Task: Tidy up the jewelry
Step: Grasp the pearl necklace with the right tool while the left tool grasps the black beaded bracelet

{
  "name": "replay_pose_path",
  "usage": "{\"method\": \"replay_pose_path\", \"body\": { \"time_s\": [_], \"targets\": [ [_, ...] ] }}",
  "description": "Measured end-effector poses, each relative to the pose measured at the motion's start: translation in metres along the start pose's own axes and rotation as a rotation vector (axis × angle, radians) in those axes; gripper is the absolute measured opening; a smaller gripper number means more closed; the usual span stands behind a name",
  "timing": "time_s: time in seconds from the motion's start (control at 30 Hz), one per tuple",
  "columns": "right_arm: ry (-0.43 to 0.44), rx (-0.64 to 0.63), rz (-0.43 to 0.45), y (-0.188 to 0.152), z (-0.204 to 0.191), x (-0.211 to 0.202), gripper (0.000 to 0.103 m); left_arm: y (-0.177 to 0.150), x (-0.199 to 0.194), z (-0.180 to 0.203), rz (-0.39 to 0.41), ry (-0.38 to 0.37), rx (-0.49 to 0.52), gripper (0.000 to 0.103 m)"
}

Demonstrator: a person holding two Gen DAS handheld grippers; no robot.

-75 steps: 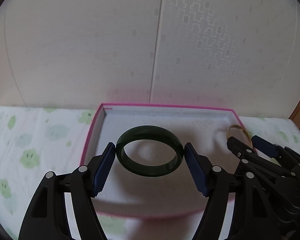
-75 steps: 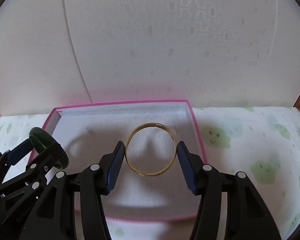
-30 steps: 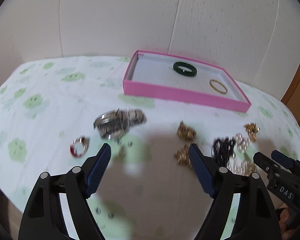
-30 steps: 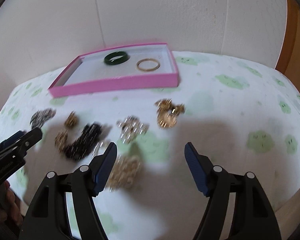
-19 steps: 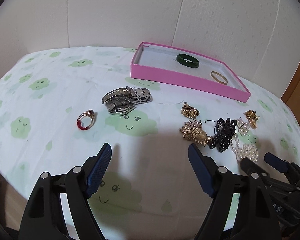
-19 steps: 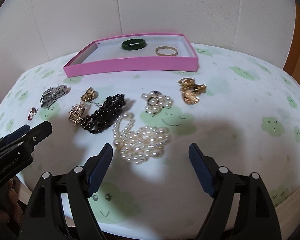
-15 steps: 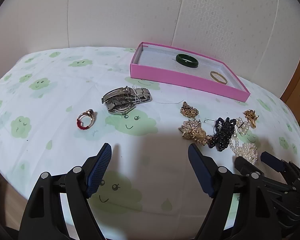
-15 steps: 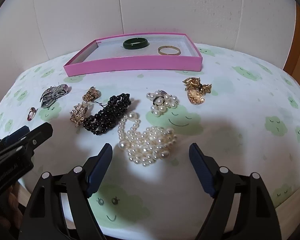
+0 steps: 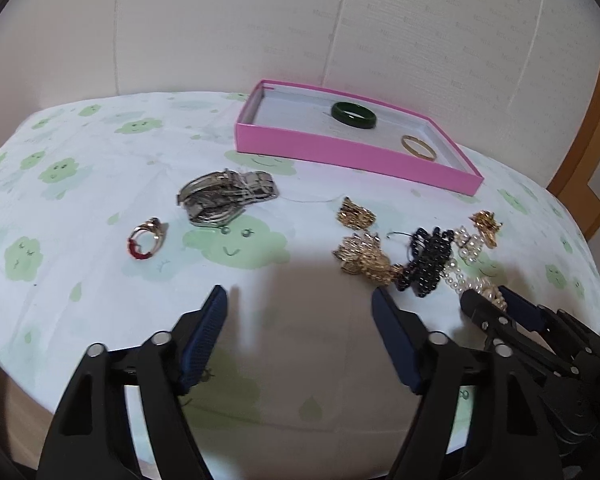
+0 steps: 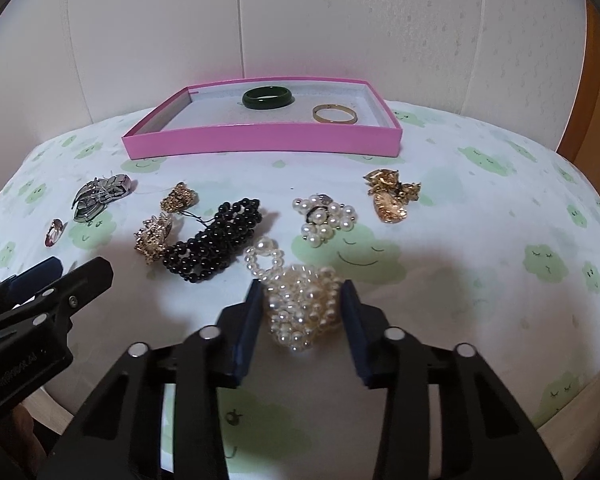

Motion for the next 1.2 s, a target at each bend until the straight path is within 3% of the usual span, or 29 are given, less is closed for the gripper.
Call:
{"method": "replay_pose_path", "body": {
  "time_s": [0.1, 0.27, 0.57, 0.67, 1.1, 1.2],
  "targets": [
    [0.0, 0.008, -0.003, 0.0, 0.006, 0.0, 0.023, -0.001, 0.0, 0.005, 0.002, -0.015, 0.011, 0.071],
    [-0.009, 0.023, -0.006, 0.001, 0.014, 0.0, 0.022, -0.001, 0.0, 0.019, 0.002, -0.065, 0.04, 0.064],
    [-0.023, 0.047, -0.018, 0.002, 0.032, 0.001, 0.022, -0.002, -0.002, 0.046, 0.011, -0.106, 0.075, 0.064],
    [-0.026, 0.051, -0.021, 0.001, 0.038, 0.001, 0.022, -0.002, 0.0, 0.057, 0.0, -0.119, 0.079, 0.054],
    [-0.012, 0.029, -0.033, 0.0, 0.054, 0.001, 0.021, 0.011, 0.014, 0.092, 0.001, -0.072, 0.132, 0.054],
    [-0.01, 0.038, -0.032, 0.0, 0.056, 0.001, 0.021, 0.013, 0.022, 0.095, -0.015, -0.065, 0.139, 0.039]
  ]
}}
Point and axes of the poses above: each gripper's, at about its wrist camera, not at the fingertips, and x roughly the way its jaws point, z to its right, y to its top, the point moved 1 cm from there along x, roughly the way its jaws point, and after that the axes turned 1 degree about -y, right-handed, at the moved point
